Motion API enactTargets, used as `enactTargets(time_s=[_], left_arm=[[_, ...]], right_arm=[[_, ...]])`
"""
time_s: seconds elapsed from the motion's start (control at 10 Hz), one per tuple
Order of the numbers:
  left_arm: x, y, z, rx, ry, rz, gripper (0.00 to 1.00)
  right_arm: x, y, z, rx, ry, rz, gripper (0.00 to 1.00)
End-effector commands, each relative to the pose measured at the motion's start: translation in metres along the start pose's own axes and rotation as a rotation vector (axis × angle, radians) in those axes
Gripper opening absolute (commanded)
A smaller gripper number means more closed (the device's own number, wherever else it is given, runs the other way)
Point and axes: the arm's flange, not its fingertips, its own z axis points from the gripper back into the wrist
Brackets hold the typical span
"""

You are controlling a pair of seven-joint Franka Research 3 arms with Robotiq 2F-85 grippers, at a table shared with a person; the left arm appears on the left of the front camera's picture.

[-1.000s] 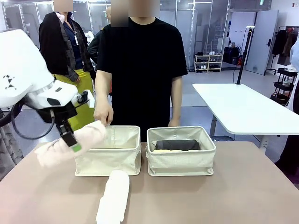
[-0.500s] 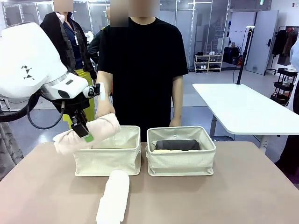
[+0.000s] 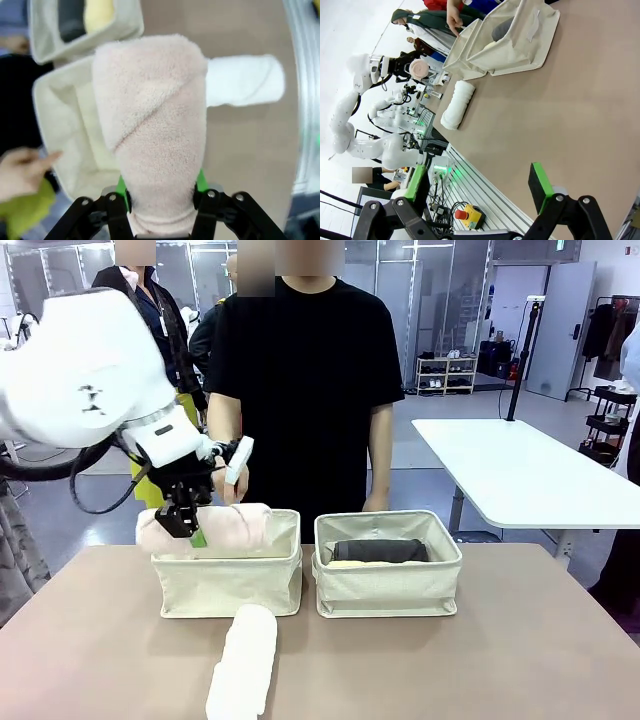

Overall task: Divide the towels into two baskets.
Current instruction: Pick up one hotel-folded towel from the bottom of the table and place it in the Fabric basket indicated by the person.

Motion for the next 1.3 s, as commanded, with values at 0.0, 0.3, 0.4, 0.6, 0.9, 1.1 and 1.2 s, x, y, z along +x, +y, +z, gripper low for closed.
enactTargets(time_s=[0.0, 0.3, 0.4, 0.6, 0.9, 1.1, 1.2], left_arm=[[-0.010, 0.051, -0.014, -0.007, 0.049, -0.189, 0.55], [-0.013, 0.092, -0.053, -0.012, 0.098, -0.109, 0.55], [-0.020, 0.101, -0.067, -0.004, 0.108, -0.035, 0.55], [-0.033, 0.114, -0.094, -0.009, 0.109, 0.072, 0.55], [-0.041, 0.128, -0.128, 0.057, 0.101, 0.099, 0.55], [-0.039, 0.135, -0.143, 0.115, 0.106, 0.103, 0.59], [-0.038, 0.137, -0.146, 0.137, 0.126, 0.093, 0.80]], right_arm=[[-0.002, 0.003, 0.001, 0.006, -0.008, 0.010, 1.00], [-0.002, 0.003, 0.001, 0.006, -0.008, 0.010, 1.00], [-0.002, 0.003, 0.001, 0.006, -0.008, 0.010, 1.00], [-0.002, 0.003, 0.001, 0.006, -0.008, 0.010, 1.00], [-0.002, 0.003, 0.001, 0.006, -0.008, 0.010, 1.00], [-0.002, 0.003, 0.001, 0.006, -0.008, 0.010, 1.00], [-0.002, 0.003, 0.001, 0.006, -0.008, 0.010, 1.00]])
